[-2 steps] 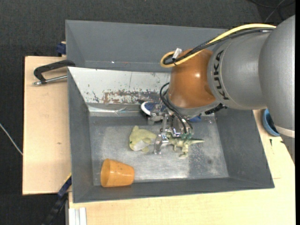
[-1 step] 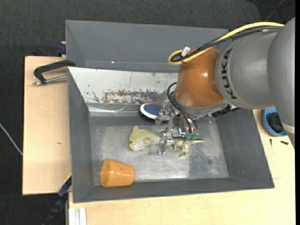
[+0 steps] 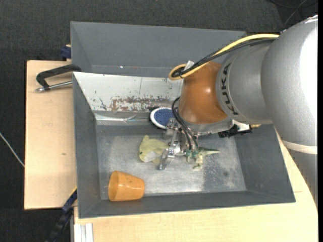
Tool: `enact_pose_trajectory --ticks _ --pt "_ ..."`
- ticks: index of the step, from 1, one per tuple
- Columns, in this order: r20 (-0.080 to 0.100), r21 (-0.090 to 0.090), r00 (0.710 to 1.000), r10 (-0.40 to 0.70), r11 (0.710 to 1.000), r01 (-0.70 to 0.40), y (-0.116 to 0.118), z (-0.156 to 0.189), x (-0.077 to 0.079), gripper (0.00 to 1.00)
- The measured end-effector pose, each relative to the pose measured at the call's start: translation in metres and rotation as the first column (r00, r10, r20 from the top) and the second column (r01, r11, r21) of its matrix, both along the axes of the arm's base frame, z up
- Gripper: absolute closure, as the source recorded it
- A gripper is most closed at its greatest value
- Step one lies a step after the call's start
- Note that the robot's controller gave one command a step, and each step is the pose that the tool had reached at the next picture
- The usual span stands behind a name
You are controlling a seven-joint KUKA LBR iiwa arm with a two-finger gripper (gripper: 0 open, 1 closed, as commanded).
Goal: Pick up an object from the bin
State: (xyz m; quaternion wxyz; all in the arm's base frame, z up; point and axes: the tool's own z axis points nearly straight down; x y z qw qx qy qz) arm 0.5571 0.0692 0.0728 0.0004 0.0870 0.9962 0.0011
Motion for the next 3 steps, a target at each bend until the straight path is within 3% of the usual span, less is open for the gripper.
enact_pose_trajectory --ticks 1,2,3 --pt "-0.002 -0.001 1.0 0.001 1.0 -0.001 0.0005 0.0013 0.0002 0.0" --pt "0.002 0.0 1.0 0.001 1.0 -0.001 0.0011 0.002 0.0014 1.0" --pt "0.003 0.0 1.0 0.002 1.0 -0.002 0.0017 0.0038 0.0022 1.0"
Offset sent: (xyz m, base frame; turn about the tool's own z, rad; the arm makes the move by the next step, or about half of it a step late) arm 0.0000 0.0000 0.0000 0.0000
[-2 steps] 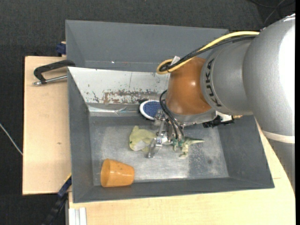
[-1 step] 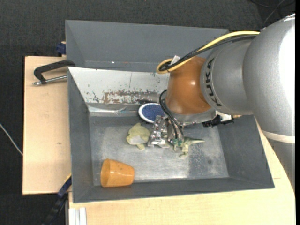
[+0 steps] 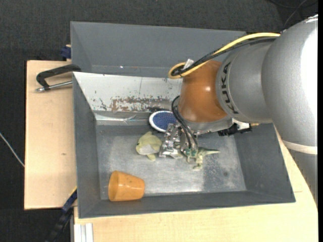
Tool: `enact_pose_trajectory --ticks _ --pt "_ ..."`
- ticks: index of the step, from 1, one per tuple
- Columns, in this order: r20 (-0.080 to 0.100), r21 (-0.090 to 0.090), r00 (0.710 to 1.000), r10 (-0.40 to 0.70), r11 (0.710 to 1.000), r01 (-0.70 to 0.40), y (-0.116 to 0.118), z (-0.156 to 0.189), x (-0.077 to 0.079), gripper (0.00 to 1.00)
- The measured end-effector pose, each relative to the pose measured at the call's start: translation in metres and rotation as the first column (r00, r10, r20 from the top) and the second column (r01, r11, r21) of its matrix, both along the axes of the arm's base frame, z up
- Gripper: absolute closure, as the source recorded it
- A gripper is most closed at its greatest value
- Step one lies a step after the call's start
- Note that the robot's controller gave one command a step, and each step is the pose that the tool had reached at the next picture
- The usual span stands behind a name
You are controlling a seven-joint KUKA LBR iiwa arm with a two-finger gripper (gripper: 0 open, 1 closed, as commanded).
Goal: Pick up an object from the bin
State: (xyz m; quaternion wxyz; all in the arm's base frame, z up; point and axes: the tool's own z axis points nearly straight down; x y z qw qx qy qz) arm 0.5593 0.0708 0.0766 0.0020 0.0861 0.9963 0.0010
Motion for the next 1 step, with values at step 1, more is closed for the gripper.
enact_pose_trajectory --ticks 1 --pt "0.01 0.001 1.0 0.001 1.0 -0.001 0.0011 0.0779 0.003 1.0"
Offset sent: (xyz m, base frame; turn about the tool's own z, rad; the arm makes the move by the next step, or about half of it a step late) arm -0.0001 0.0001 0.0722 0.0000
